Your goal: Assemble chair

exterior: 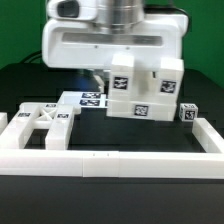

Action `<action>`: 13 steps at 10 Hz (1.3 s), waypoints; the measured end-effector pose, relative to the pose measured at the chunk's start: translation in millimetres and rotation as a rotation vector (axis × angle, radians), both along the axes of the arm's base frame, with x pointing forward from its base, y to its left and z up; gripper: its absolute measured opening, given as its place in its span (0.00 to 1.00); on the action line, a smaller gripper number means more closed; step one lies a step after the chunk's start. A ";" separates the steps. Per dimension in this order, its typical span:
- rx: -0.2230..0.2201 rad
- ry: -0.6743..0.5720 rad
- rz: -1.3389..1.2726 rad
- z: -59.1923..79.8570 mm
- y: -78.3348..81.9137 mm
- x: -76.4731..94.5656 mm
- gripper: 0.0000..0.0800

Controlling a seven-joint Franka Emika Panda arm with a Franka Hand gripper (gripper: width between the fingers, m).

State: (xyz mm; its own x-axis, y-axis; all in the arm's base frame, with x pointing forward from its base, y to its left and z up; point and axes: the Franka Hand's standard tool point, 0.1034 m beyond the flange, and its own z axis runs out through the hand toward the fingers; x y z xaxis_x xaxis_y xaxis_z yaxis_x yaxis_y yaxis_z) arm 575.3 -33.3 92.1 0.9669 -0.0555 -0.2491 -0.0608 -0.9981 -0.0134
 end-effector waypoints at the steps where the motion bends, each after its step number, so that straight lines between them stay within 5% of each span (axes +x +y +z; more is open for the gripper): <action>1: 0.007 0.036 0.000 0.2 -5.9 3.5 0.04; 8: 0.072 0.472 0.049 -16.4 -7.9 -17.6 0.04; 13: 0.068 0.804 0.035 -35.0 -7.8 -41.4 0.04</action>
Offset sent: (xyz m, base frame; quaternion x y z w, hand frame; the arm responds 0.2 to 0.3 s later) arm 0.0000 0.0000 0.0000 0.0000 -0.1938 0.0000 0.9810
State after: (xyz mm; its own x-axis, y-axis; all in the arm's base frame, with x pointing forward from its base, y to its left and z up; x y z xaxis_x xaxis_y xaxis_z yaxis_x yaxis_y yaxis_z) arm 533.8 -41.1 57.1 0.4913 0.0118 -0.8709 -0.0466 -0.9981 -0.0398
